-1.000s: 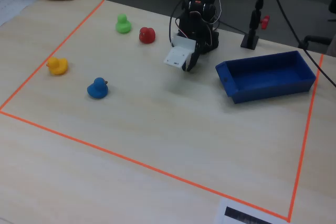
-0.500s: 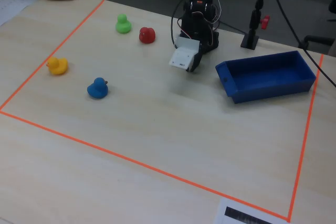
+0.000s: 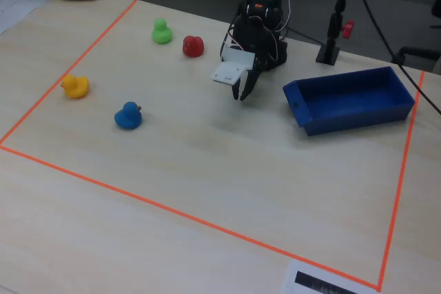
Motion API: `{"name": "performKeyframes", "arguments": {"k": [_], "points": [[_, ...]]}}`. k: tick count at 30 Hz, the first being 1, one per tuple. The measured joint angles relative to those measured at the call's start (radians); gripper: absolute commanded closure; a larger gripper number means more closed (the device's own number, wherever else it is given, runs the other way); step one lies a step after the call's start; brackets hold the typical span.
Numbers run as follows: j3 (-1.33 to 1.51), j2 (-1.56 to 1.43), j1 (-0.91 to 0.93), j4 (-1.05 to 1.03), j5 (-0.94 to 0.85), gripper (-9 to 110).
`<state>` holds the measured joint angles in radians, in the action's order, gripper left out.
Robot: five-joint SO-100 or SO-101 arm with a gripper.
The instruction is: Grasp yellow duck and put it into box.
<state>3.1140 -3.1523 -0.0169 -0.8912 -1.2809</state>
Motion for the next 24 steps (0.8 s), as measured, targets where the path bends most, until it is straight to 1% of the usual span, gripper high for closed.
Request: {"name": "performKeyframes", "arguments": {"k": [5,11,14,20,24], "points": [[-0.095,0.169,0.08,0.189,0.015,101],[-0.347,0.476,0.224,0.468,0.117,101],[-0.466,0.637,0.313,0.598,0.133,101],[-0.58,0.913,0.5,0.836,0.135,101],[-0.624,1.052,0.63,0.931,0.106,101]]}}
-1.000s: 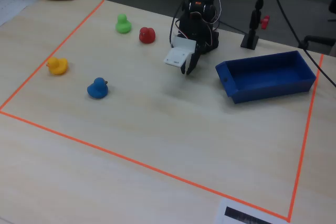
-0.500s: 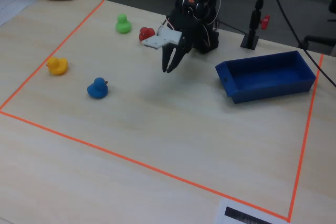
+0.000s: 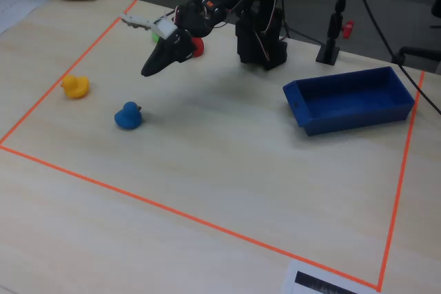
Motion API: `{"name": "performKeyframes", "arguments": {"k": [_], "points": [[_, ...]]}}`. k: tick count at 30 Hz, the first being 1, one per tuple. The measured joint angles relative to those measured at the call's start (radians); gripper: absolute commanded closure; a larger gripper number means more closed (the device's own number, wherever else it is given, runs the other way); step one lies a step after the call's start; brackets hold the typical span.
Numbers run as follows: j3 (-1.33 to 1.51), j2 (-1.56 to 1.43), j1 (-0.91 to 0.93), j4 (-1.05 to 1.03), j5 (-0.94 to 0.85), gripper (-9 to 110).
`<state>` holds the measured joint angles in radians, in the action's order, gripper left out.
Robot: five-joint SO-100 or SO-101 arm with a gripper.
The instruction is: Grasp yellow duck and put it into box.
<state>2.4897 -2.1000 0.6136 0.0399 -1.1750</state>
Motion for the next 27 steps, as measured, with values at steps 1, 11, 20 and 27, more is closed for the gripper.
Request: {"name": "performKeyframes", "arguments": {"k": [1,11,20,27], "points": [[-0.011,0.034,0.034,0.017,-0.011,101],[-0.032,0.336,0.347,0.133,-0.163,85],[-0.034,0.36,0.411,0.146,-0.149,71],[-0.078,0.456,0.396,0.16,-0.16,71]]}}
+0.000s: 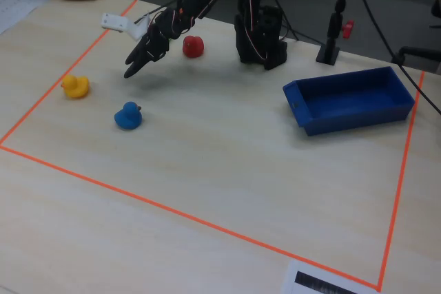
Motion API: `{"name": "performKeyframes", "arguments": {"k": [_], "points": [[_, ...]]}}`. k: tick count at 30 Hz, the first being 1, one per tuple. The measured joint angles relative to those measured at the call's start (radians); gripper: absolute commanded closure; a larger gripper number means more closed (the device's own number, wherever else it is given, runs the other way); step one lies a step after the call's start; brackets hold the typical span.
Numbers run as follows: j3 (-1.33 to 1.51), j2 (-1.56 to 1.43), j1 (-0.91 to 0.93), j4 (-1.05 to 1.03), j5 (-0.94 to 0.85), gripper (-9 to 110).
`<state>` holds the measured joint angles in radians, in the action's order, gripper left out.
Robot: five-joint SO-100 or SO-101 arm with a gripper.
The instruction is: Grasp yellow duck and put it into box.
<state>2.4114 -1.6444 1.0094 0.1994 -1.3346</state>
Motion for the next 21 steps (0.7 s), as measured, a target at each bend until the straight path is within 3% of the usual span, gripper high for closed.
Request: {"name": "performKeyframes", "arguments": {"k": [21], "points": [[-0.112,0.199,-0.052,0.288,-0.018,67]]}}
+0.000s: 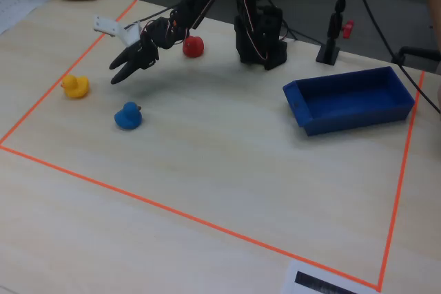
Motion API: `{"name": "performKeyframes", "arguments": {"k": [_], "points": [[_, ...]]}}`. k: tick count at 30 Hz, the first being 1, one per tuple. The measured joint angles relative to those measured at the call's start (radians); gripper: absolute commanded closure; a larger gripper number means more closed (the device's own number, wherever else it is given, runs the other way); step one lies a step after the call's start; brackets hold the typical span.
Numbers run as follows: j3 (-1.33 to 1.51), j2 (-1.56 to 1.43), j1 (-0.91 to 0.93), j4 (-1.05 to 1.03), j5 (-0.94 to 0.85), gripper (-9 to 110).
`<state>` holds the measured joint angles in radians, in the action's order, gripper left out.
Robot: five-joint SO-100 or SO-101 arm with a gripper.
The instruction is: Grasp yellow duck and put it into box.
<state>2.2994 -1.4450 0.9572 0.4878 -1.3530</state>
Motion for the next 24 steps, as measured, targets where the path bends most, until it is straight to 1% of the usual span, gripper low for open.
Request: {"name": "performKeyframes", "arguments": {"k": [8,18,24], "points": [[-0.018,0.098,-0.012,0.109,-0.035,67],[-0.241,0.284,-0.02,0.112,-0.044,67],[-0.391,0.405,0.009,0.106,-0.051,67]]}}
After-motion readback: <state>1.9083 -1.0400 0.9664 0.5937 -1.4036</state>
